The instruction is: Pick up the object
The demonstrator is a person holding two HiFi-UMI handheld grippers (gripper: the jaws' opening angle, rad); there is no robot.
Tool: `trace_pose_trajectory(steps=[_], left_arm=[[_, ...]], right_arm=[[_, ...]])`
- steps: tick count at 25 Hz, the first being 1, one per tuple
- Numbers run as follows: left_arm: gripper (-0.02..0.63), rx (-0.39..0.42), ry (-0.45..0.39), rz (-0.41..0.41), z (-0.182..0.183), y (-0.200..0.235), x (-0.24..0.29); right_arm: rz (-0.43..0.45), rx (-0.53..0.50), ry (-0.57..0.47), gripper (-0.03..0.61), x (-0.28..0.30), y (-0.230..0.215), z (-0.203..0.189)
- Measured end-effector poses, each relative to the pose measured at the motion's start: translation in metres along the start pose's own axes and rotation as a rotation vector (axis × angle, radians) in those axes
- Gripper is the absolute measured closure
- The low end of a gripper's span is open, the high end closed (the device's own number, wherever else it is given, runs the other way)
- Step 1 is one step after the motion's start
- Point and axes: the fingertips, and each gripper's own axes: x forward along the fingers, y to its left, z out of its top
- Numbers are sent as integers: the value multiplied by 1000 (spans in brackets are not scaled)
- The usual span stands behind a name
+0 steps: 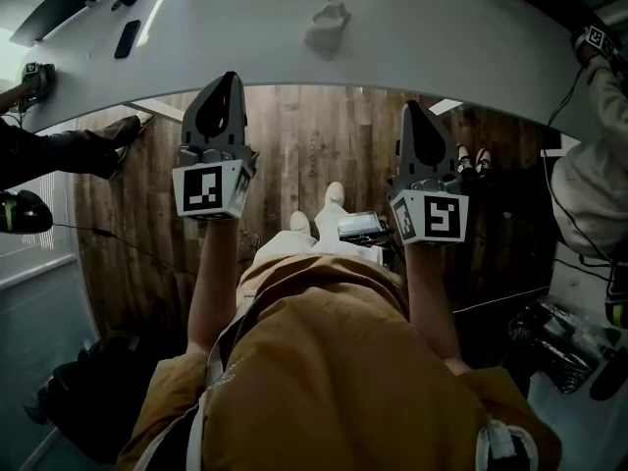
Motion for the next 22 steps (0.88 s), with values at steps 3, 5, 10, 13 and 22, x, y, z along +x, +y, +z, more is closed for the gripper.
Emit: trace_pose_trajectory(steps=[3,5,10,13,22], left_arm=[[607,3,-8,4,4,-5,23],[607,3,-8,7,5,-9,33],[607,5,2,10,4,-13,51],[607,1,9,9,1,-14,60],[607,-6,-3,-7,-1,15,112]], right_arm=[[9,6,-10,571,15,-16,1],[19,8,-4,572,22,-26,-1],[23,23,-7,572,33,-43,-3],[27,31,-7,572,40,-48,-4],[3,13,-2,571,96,-58,-2]])
